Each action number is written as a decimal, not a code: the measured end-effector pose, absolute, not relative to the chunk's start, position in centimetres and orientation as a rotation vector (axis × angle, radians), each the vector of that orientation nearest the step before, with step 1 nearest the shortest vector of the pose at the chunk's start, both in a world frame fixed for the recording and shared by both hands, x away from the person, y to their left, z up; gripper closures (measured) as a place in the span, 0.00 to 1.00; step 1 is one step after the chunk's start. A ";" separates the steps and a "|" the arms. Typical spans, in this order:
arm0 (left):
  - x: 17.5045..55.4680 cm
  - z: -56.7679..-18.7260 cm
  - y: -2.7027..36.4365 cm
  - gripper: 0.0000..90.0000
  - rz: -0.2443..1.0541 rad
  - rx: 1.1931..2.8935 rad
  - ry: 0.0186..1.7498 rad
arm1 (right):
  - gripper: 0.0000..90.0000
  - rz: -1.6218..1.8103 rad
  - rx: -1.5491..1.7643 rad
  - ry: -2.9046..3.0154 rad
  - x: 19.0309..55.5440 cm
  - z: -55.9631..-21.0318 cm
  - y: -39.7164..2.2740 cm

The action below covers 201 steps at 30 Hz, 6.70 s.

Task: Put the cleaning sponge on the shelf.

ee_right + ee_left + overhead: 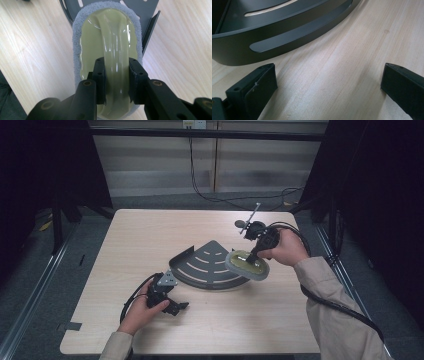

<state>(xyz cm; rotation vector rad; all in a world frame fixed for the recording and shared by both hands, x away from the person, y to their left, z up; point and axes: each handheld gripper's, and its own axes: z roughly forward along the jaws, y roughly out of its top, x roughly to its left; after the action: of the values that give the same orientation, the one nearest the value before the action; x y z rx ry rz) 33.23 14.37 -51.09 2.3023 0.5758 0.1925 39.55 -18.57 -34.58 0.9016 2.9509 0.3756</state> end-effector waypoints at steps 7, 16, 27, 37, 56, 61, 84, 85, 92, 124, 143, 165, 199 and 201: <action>33.2 -51.1 14.4 0.00 0.192 2.303 0.575 | 0.79 0.389 0.956 2.920 40.0 -34.5 -17.9; 33.2 -51.1 14.4 0.00 0.192 2.302 0.576 | 0.79 0.385 1.026 2.879 40.7 -34.9 -17.4; 33.2 -51.1 14.4 0.00 0.190 2.302 0.574 | 0.79 0.394 1.139 2.855 41.6 -35.4 -16.8; 33.2 -51.1 14.4 0.00 0.190 2.302 0.574 | 0.79 0.358 1.167 2.865 42.5 -35.8 -15.9; 33.2 -51.1 14.4 0.00 0.189 2.302 0.574 | 0.79 0.316 1.142 2.878 44.2 -36.6 -14.0; 33.2 -51.1 14.4 0.00 0.189 2.302 0.574 | 0.79 0.311 1.162 2.879 44.5 -37.1 -13.7; 33.2 -51.1 14.4 0.00 0.188 2.303 0.574 | 0.79 0.289 1.318 2.804 44.9 -39.2 -13.6; 33.2 -51.1 14.4 0.00 0.188 2.303 0.574 | 0.79 0.289 1.318 2.804 44.9 -39.2 -13.6; 33.2 -51.1 14.4 0.00 0.187 2.303 0.574 | 0.78 0.284 1.344 2.794 45.0 -39.8 -13.8; 33.2 -51.1 14.4 0.00 0.191 2.302 0.576 | 0.78 0.276 1.343 2.804 45.0 -41.1 -14.0; 33.2 -51.1 14.4 0.00 0.191 2.302 0.576 | 0.78 0.285 1.333 2.811 44.9 -41.4 -14.1; 33.2 -51.1 14.4 0.00 0.192 2.302 0.576 | 0.77 0.291 1.341 2.814 44.7 -42.1 -13.7; 33.3 -51.1 14.4 0.00 0.190 2.303 0.573 | 0.73 0.278 1.373 2.797 44.0 -43.2 -14.6; 33.2 -51.1 14.4 0.00 0.189 2.300 0.576 | 0.69 0.285 1.376 2.789 43.9 -43.1 -14.7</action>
<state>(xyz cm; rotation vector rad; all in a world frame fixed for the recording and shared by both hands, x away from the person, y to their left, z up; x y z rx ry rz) 33.24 14.37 -51.10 2.3001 0.5758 0.1892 43.93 -14.67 -43.13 1.3762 2.7885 0.2846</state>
